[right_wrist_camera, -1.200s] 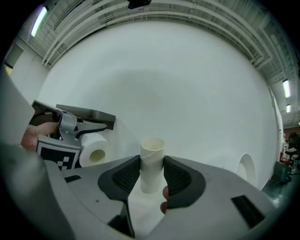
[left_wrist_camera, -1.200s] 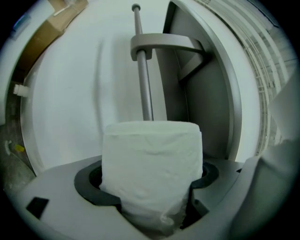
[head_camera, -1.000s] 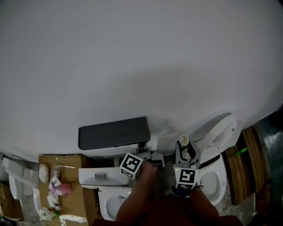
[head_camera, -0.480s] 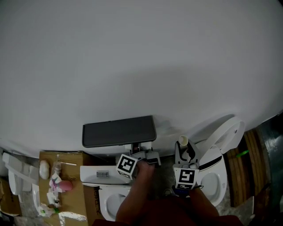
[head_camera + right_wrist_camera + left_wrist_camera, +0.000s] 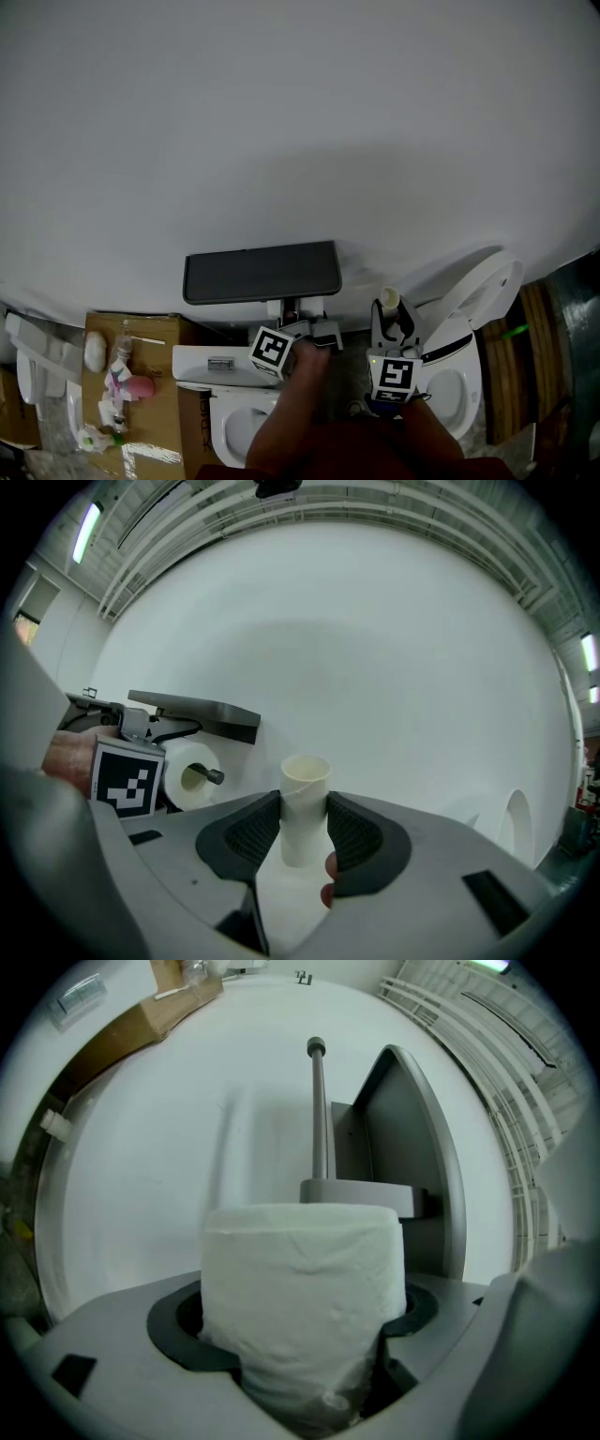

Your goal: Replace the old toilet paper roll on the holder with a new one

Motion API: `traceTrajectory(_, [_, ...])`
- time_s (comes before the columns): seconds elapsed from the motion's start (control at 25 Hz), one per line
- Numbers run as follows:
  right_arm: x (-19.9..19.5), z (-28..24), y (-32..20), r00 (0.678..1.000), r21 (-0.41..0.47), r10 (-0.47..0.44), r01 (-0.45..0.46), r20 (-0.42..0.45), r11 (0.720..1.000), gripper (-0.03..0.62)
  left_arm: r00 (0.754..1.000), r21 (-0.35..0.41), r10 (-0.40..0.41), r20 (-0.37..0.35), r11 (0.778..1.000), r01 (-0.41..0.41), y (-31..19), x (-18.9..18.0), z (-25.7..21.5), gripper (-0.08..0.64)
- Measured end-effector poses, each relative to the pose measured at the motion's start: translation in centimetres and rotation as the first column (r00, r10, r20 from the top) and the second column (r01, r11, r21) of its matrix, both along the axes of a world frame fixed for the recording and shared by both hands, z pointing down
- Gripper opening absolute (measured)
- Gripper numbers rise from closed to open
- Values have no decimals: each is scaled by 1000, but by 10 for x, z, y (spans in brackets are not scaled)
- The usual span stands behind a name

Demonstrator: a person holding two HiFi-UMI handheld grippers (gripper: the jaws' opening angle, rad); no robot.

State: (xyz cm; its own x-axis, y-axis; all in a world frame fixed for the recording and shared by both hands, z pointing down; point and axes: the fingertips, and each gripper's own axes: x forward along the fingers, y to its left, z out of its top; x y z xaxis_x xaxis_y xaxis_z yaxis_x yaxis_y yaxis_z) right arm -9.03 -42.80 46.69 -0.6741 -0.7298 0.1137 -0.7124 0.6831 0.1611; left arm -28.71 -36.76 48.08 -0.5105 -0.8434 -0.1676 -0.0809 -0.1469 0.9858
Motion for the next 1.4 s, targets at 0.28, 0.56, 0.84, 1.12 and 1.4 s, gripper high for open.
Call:
traceTrajectory(0.28, [6,-1,4,1000,4,10,-10,0,1000,167,1000,18,15,-23,1000,-15,6,6,6,453])
traceTrajectory(0.56, [8,-3,12,1000,6,-2,2,2,1000,167,999,20,26,-18,999,-26,15,15,5,454])
traceTrajectory(0.84, [9,2,23,1000,-4,-17,17,7,1000,167,999,37,37,-10,999,-37,31,24,6,454])
traceTrajectory(1.12, [9,4,31,999,-8,-34,34,8,999,167,999,8,18,-28,1000,-18,55,34,20,454])
traceTrajectory(1.4, [5,7,35,999,-19,-53,53,9,998,167,998,17,14,-58,1000,-13,84,46,27,453])
